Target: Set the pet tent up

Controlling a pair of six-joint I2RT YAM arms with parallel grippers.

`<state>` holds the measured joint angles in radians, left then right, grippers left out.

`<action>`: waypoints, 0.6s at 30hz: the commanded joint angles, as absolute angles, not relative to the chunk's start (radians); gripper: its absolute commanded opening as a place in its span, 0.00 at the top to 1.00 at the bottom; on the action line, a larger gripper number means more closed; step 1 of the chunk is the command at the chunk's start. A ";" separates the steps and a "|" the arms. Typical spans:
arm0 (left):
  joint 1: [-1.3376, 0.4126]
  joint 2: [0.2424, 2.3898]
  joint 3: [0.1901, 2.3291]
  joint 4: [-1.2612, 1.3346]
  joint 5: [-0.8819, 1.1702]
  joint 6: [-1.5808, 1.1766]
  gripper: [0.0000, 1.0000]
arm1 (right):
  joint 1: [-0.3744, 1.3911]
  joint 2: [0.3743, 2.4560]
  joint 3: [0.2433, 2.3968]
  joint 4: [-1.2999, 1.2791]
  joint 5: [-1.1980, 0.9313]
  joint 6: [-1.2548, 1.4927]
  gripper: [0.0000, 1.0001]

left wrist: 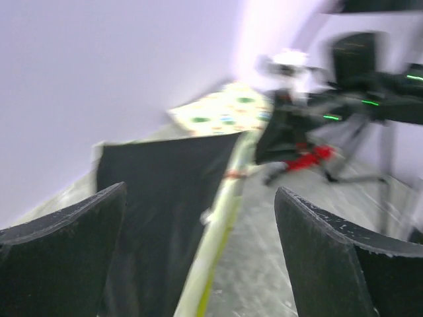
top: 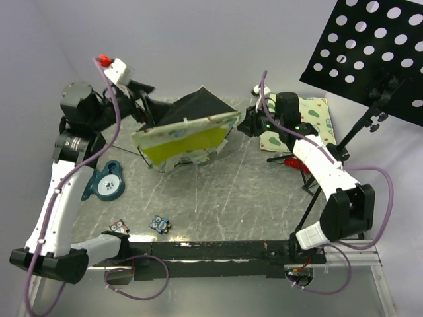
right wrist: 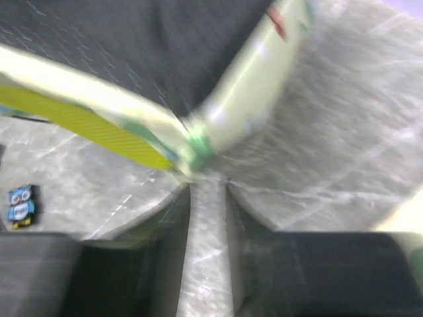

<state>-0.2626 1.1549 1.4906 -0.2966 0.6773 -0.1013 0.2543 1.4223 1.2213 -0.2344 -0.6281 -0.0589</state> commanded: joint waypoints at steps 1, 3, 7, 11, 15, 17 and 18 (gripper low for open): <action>-0.155 1.206 1.512 -0.343 0.514 -0.198 0.05 | 0.222 1.450 1.331 -0.426 -0.492 -0.153 0.52; -0.124 1.236 1.526 -0.415 0.522 -0.166 0.05 | 0.222 1.411 1.316 -0.484 -0.527 -0.160 0.39; -0.045 1.265 1.464 -0.445 0.589 -0.163 0.10 | 0.222 1.306 1.253 -0.566 -0.653 -0.149 0.20; -0.057 1.275 1.365 -0.320 0.836 -0.173 0.23 | 0.225 1.209 1.278 -0.614 -0.816 -0.132 0.13; -0.260 1.345 1.348 -0.247 0.787 -0.262 0.33 | 0.271 1.199 1.362 -0.545 -0.815 -0.055 0.13; -0.378 1.374 1.318 -0.181 0.730 -0.285 0.35 | 0.302 1.236 1.440 -0.545 -0.807 -0.040 0.14; -0.426 1.393 1.306 -0.143 0.703 -0.314 0.34 | 0.322 1.258 1.462 -0.549 -0.795 -0.038 0.14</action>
